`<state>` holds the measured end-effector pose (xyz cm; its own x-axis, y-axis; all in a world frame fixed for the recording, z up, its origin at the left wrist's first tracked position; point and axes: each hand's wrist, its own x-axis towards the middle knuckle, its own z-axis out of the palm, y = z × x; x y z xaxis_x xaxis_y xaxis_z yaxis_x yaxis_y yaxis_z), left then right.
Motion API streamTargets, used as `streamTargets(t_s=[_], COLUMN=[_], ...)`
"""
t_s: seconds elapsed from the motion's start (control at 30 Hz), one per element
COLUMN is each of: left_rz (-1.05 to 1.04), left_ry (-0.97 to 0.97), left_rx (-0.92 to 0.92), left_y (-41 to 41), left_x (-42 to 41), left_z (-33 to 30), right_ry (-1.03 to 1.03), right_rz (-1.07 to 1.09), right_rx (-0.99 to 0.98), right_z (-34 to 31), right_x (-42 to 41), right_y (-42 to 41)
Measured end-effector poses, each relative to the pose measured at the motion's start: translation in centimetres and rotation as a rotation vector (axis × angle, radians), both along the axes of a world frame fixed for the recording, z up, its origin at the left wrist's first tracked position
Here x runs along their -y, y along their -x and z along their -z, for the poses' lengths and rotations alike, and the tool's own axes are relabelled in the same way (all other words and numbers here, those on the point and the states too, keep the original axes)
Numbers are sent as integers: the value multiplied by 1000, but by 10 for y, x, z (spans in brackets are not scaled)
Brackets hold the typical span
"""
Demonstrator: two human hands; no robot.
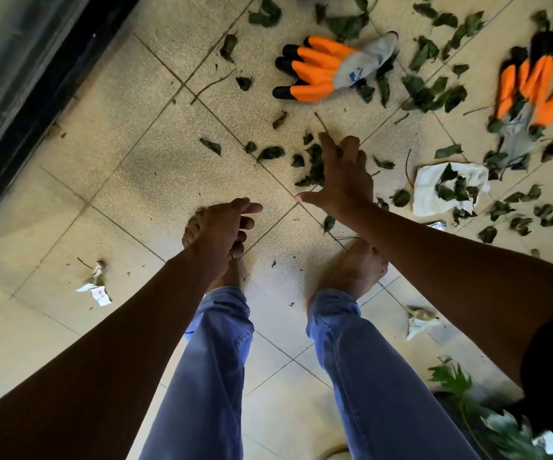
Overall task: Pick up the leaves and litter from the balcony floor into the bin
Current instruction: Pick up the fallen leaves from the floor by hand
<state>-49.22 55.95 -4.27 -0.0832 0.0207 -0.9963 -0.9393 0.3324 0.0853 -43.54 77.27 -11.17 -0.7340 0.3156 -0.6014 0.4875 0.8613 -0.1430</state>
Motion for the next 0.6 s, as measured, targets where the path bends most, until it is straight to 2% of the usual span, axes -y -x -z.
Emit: streamTargets(t_s=[0.17,0.5,0.6], left_rz=[13,-27,-77], left_ry=[8,25,-2], left_rx=[-20,-35,-34], left_y=[0,-4,-4], left_x=[2,7,6], left_z=[-2,2,3], right_ry=[66,149,250], right_rz=[17,-171,-30], right_rx=[-95,-194,-231], right_z=[6,24,27], right_x=[29,36,32], right_y=[18,15,12])
